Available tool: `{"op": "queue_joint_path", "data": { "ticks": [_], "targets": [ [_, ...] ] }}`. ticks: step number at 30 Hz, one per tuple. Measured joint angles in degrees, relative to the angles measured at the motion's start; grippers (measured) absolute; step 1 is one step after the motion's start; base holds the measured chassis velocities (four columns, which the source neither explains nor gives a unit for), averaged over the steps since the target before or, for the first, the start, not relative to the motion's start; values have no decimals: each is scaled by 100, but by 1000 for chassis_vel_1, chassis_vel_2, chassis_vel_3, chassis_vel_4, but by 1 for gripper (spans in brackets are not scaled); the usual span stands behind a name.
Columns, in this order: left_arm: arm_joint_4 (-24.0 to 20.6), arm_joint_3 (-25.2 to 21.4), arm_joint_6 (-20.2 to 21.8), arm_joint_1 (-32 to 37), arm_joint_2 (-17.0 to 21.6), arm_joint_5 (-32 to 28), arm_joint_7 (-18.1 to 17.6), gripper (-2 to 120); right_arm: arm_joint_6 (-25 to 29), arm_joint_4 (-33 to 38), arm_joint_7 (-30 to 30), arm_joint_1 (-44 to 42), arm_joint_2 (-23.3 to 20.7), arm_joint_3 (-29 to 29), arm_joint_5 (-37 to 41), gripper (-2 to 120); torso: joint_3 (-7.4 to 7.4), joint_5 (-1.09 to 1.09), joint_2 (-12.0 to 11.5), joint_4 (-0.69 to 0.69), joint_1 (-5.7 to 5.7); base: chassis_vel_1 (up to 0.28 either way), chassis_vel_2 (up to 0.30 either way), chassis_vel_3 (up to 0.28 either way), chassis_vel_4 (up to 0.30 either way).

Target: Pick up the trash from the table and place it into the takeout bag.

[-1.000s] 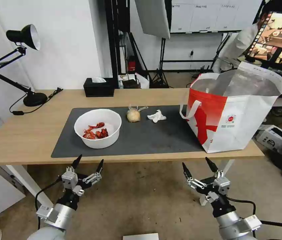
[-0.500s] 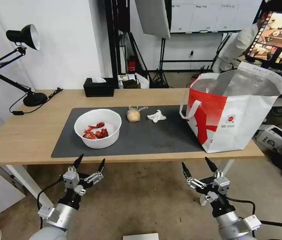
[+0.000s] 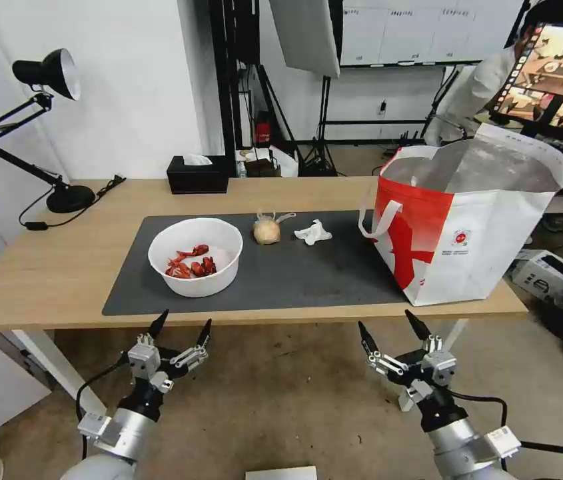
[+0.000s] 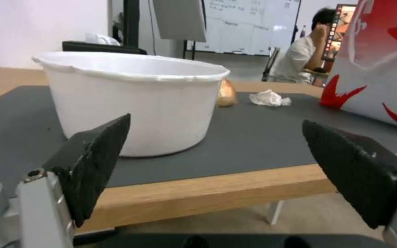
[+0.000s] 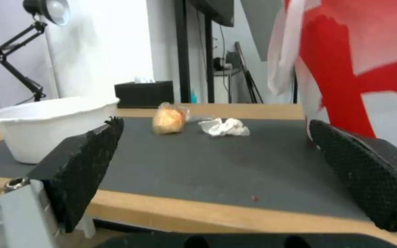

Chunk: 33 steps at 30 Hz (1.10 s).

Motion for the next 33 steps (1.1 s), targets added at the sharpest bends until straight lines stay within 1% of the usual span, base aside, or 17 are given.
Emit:
{"op": "queue_joint_path", "data": {
  "ticks": [2,5,6,8,9,12,13,14,17,18,21,22,25,26,29,30,33],
  "targets": [
    [6,1,0,-8,-3,-2,-1,100,-91,5,70,140,-106,-104,-6,100,0,1,0,1,0,0,0,0,0],
    [-2,5,0,-20,-51,-1,-3,100,-324,11,201,599,-464,-391,88,100,0,0,0,1,0,0,0,0,0],
    [-2,5,0,-20,-51,-1,-3,100,-324,11,201,599,-464,-391,88,100,0,0,0,1,0,0,0,0,0],
    [-21,3,0,-7,-81,16,-5,100,-474,-10,260,999,-742,-589,231,100,0,0,0,1,0,0,0,0,0],
    [-21,3,0,-7,-81,16,-5,100,-474,-10,260,999,-742,-589,231,100,0,0,0,1,0,0,0,0,0],
    [-60,-13,7,34,-142,77,-10,100,-665,-120,273,1680,-1223,-940,444,100,1,0,0,2,1,0,0,0,0],
    [-60,-13,7,34,-142,77,-10,100,-665,-120,273,1680,-1223,-940,444,100,1,0,0,2,1,0,0,0,0],
    [-68,-16,9,44,-157,94,-14,100,-701,-168,274,1868,-1347,-1050,512,100,1,0,0,1,1,0,0,0,0],
    [-109,-40,25,74,-204,145,-18,100,-880,-420,375,2610,-1700,-1538,842,100,1,0,0,0,1,0,0,0,0],
    [-109,-40,25,74,-204,145,-18,100,-880,-420,375,2610,-1700,-1538,842,100,1,0,0,0,1,0,0,0,0],
    [-128,-89,44,67,-204,142,-22,100,-1171,-723,615,3587,-1820,-2157,1284,100,1,0,0,1,1,0,0,0,0],
    [-128,-89,44,67,-204,142,-22,100,-1171,-723,615,3587,-1820,-2157,1284,100,1,0,0,1,1,0,0,0,0],
    [-124,-104,51,54,-224,135,-28,100,-1434,-1114,853,4475,-1763,-2781,1655,100,1,0,-1,1,1,0,0,0,0],
    [-124,-104,51,54,-224,135,-28,100,-1434,-1114,853,4475,-1763,-2781,1655,100,1,0,-1,1,1,0,0,0,0],
    [-107,-106,52,56,-283,134,-29,100,-1659,-1504,1209,5145,-1549,-3340,1980,100,1,0,0,1,1,0,0,0,0],
    [-107,-106,52,56,-283,134,-29,100,-1659,-1504,1209,5145,-1549,-3340,1980,100,1,0,0,1,1,0,0,0,0],
    [-97,-111,51,59,-312,134,-30,100,-1934,-1846,1657,5715,-1254,-3767,2159,100,1,-1,-1,1,1,0,0,0,0]
  ]
}}
